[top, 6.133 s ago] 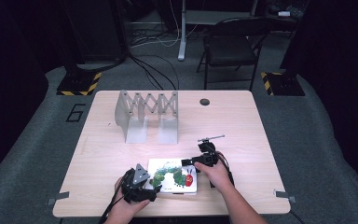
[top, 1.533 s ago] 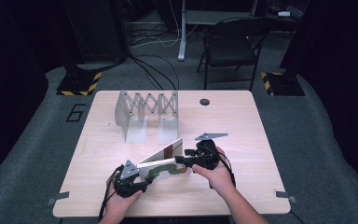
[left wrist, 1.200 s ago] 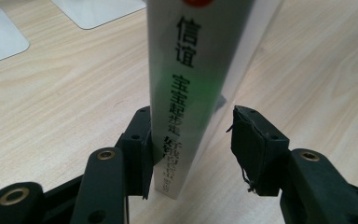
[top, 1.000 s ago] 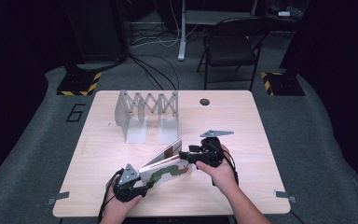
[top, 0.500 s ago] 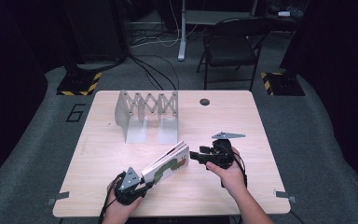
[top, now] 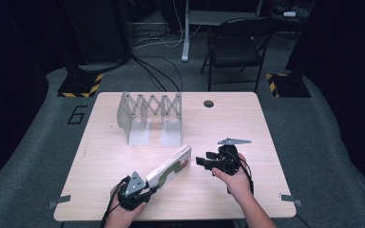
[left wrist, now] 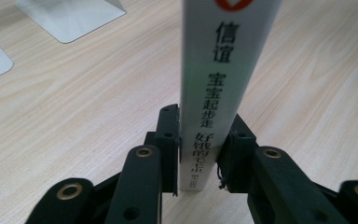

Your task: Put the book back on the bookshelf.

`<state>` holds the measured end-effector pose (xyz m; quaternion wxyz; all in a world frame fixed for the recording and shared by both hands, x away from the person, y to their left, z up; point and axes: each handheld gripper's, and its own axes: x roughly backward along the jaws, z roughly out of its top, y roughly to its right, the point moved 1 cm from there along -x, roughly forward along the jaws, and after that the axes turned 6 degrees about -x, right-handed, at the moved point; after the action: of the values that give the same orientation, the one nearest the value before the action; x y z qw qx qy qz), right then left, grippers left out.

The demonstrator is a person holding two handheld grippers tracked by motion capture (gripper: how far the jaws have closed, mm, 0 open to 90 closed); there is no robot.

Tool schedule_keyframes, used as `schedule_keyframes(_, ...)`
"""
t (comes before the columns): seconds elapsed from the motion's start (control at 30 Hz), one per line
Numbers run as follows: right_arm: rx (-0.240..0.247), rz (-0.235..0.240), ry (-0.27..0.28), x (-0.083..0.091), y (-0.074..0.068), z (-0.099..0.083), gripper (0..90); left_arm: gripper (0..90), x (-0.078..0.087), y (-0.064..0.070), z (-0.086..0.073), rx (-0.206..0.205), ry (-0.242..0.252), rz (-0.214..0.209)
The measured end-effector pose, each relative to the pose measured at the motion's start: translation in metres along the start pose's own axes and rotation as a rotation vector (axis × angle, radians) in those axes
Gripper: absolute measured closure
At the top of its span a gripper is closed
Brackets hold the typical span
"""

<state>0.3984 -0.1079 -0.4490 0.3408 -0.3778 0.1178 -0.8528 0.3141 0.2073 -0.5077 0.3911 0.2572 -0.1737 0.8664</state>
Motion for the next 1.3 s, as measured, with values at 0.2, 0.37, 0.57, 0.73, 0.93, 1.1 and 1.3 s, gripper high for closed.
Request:
schedule_keyframes(0.2, 0.002, -0.009, 0.002, -0.001, 0.003, -0.006, 41.3, 63.8, 0.003, -0.004, 0.016, 0.009, 0.048, 0.009)
schedule_keyframes(0.37, -0.01, -0.01, -0.003, -0.002, 0.005, -0.011, 41.4, 64.5, -0.001, -0.005, 0.026, 0.005, 0.032, -0.001)
schedule_keyframes(0.57, -0.018, -0.01, 0.0, -0.001, 0.01, -0.015, 41.4, 61.9, -0.009, -0.007, 0.029, 0.022, 0.045, -0.009)
schedule_keyframes(0.73, -0.035, -0.013, 0.002, -0.002, 0.013, -0.017, 41.7, 62.5, -0.013, -0.008, 0.031, 0.022, 0.05, -0.015)
schedule_keyframes(0.93, -0.051, -0.005, 0.006, -0.003, 0.015, -0.019, 41.7, 63.4, -0.017, -0.007, 0.032, 0.033, 0.062, -0.002)
schedule_keyframes(1.1, -0.045, -0.001, 0.009, -0.004, 0.015, -0.02, 41.7, 63.5, -0.02, -0.006, 0.031, 0.027, 0.073, 0.009)
schedule_keyframes(1.3, -0.058, -0.004, 0.001, -0.004, 0.016, -0.022, 41.7, 64.8, -0.022, -0.006, 0.031, 0.034, 0.078, 0.014)
